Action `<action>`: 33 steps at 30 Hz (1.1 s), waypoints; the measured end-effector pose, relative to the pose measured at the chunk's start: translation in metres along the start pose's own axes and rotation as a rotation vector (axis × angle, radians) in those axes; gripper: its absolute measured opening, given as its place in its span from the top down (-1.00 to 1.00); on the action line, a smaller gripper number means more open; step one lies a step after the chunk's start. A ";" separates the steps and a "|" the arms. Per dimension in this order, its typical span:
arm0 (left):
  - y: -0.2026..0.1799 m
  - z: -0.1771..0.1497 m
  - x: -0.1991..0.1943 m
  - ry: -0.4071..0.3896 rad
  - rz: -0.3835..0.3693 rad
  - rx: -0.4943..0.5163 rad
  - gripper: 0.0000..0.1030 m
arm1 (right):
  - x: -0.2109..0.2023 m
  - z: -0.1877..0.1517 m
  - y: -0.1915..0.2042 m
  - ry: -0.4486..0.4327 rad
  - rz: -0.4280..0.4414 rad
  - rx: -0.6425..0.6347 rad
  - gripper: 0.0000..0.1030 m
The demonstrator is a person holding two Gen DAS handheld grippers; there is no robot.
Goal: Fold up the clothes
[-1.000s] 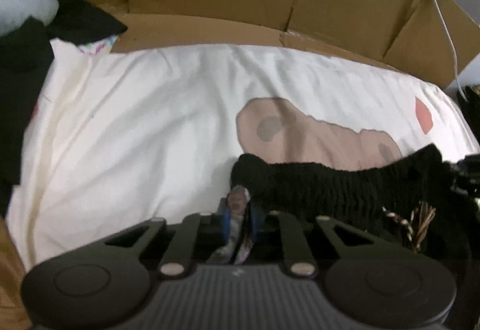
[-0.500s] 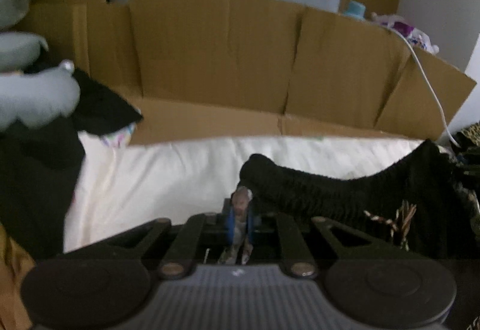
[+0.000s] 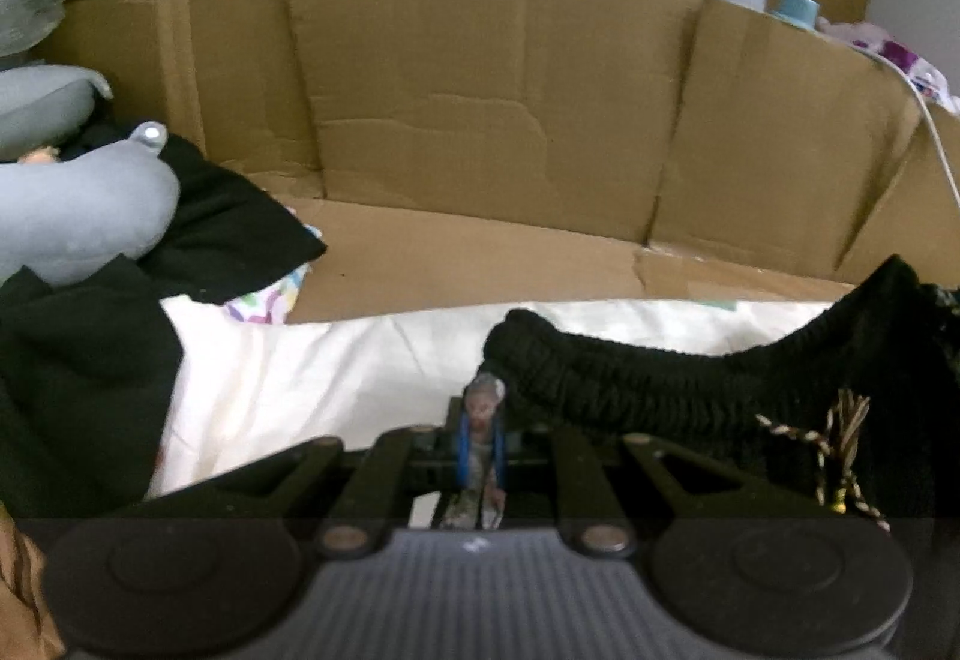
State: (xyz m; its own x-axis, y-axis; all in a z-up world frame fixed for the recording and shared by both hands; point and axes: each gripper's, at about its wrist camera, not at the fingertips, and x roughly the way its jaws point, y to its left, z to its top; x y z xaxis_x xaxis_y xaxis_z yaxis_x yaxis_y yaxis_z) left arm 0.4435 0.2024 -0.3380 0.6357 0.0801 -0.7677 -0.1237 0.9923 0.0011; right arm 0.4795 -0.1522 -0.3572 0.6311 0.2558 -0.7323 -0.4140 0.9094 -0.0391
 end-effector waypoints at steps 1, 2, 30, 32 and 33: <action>0.002 0.000 0.000 0.001 0.006 -0.010 0.84 | 0.002 0.003 0.001 -0.001 -0.004 -0.002 0.74; 0.003 0.001 0.000 0.000 0.014 -0.016 0.84 | 0.004 0.006 0.003 -0.004 -0.010 -0.003 0.74; 0.005 -0.020 -0.034 0.112 0.093 0.026 0.17 | -0.051 -0.053 -0.027 0.041 0.040 0.198 0.11; -0.005 -0.024 -0.051 0.106 0.081 0.065 0.17 | -0.075 -0.065 -0.023 0.030 0.065 0.194 0.11; -0.009 -0.026 -0.060 0.108 0.070 0.068 0.17 | -0.087 -0.070 -0.021 0.023 0.073 0.188 0.11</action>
State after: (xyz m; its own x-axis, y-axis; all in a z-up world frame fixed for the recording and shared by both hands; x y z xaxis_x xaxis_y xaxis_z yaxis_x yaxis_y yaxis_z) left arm 0.3869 0.1861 -0.3083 0.5416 0.1422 -0.8285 -0.1109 0.9891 0.0973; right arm 0.3872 -0.2162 -0.3404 0.5877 0.3175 -0.7442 -0.3267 0.9346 0.1407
